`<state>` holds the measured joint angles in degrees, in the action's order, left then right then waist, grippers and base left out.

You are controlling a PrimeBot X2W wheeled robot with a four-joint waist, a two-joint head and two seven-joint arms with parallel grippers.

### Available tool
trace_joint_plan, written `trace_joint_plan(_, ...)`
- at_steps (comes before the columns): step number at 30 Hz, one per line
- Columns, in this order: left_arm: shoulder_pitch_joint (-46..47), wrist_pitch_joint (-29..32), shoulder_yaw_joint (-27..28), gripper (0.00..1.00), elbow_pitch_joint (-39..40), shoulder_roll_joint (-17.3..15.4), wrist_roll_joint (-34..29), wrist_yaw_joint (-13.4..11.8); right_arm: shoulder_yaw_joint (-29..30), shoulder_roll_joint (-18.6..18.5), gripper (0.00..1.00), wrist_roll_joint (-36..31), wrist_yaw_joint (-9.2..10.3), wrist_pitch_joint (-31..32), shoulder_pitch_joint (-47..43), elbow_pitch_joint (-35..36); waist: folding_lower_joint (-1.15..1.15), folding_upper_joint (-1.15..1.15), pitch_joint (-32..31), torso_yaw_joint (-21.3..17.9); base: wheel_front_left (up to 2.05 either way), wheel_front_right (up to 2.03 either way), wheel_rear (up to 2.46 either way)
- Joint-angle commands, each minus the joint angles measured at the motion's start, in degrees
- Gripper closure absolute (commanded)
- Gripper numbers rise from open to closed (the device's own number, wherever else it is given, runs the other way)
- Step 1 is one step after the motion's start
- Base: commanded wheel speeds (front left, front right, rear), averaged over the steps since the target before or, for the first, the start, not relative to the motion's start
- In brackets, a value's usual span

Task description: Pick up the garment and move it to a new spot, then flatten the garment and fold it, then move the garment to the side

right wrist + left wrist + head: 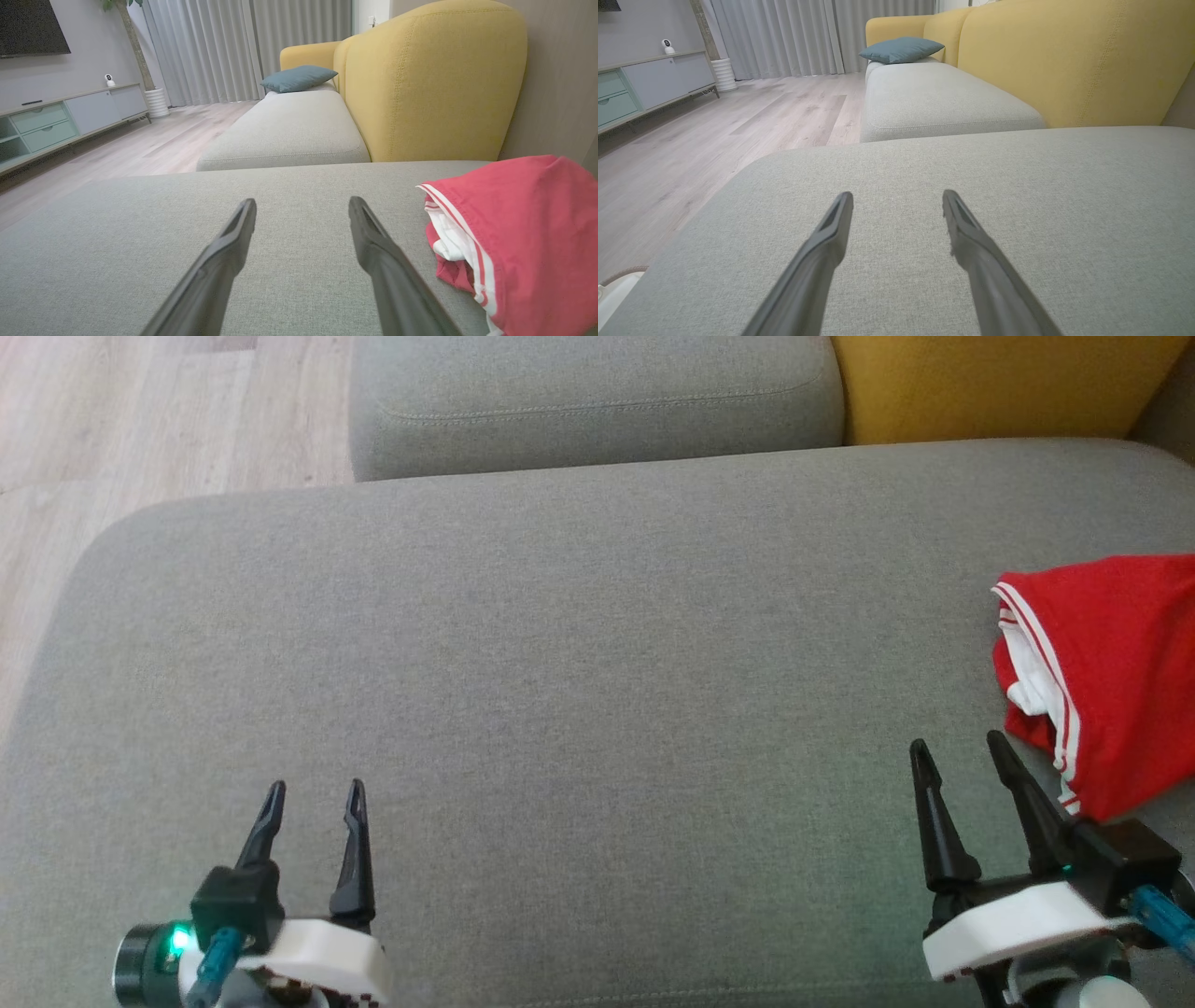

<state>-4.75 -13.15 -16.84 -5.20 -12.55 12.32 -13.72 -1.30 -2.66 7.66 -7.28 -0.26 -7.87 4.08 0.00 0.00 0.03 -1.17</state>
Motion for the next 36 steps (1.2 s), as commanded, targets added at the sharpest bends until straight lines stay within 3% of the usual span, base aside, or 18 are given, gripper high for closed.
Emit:
trace_joint_plan(1, 2.0, -0.3, 1.7, 0.00, 2.0, -1.1, 0.1, -0.5, -1.4, -0.3, 0.00, 0.3, -0.21, -0.7, 1.7, 1.8, 0.00, 0.00, 0.0, 0.0, 0.00, 0.00, 0.00)
trace_joint_plan(11, 2.3, -0.5, 1.3, 0.00, 2.2, -1.3, 0.0, -0.9, -1.2, -0.2, 0.00, 0.7, -0.21, -1.1, 1.9, 1.6, 0.00, 0.00, 0.0, 0.2, 0.00, 0.00, 0.00)
trace_joint_plan(12, 0.0, -0.1, -0.8, 1.00, 0.2, -0.1, 0.0, -0.6, 0.0, 0.0, 1.00, 0.5, 0.00, -0.6, 0.0, -0.2, 0.00, 0.00, 0.0, 0.2, 0.00, 0.00, 0.00)
trace_joint_plan(16, -0.9, 0.1, -1.2, 1.00, -2.6, 0.8, 0.5, -0.5, -0.2, 0.1, 1.00, 1.0, 0.00, -0.6, -0.3, -3.5, 0.00, 0.00, 0.0, 0.2, 0.00, 0.00, 0.00)
trace_joint_plan(36, 1.0, 2.5, 1.9, 1.00, -3.7, 1.6, 14.1, 3.0, 0.0, -0.8, 1.00, 15.4, -0.03, -0.2, 2.0, -5.8, 0.00, 0.00, 0.1, 0.3, 0.00, 0.00, 0.00)
